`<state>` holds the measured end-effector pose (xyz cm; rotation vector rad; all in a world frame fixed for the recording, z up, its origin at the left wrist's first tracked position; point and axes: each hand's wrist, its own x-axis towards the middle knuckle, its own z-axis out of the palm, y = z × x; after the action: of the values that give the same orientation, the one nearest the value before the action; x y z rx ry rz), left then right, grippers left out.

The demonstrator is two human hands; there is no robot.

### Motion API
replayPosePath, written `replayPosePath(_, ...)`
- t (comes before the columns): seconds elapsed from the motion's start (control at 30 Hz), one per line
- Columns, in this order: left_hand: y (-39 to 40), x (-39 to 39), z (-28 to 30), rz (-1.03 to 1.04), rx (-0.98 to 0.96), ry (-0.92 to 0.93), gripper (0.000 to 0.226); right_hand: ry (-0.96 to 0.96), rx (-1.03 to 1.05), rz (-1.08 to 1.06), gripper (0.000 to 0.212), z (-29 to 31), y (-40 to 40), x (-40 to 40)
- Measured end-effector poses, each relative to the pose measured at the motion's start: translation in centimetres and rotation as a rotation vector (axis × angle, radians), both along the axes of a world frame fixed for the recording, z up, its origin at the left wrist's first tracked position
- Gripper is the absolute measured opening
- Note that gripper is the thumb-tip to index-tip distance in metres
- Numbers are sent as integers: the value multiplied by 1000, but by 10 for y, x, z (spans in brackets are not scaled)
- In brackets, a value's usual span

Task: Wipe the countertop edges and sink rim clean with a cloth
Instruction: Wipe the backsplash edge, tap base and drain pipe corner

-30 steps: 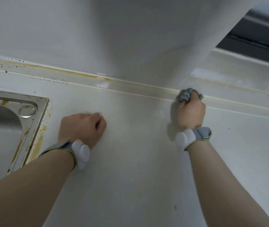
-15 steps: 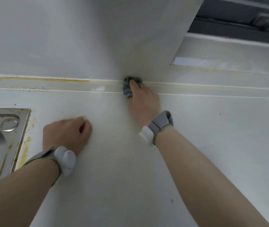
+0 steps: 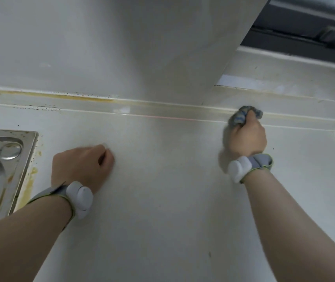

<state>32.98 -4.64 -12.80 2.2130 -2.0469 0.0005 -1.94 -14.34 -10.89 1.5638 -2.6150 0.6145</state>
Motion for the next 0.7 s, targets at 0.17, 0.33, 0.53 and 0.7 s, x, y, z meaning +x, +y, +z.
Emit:
replayPosePath(0.17,0,-1,1,14,0,-11,43,-153,23,50,26,-2,0,86)
replayPosePath(0.33,0,-2,0,20,-4,-9,43,-87,69,216,50,-8,5,143)
replayPosePath(0.53,3,1,-1,55,-3,-1,47,-71,80,495,42,-3,9,148)
replayPosePath(0.7,0,-5,-1,51,-19,6,47,45,62,531,47,-2,4,76)
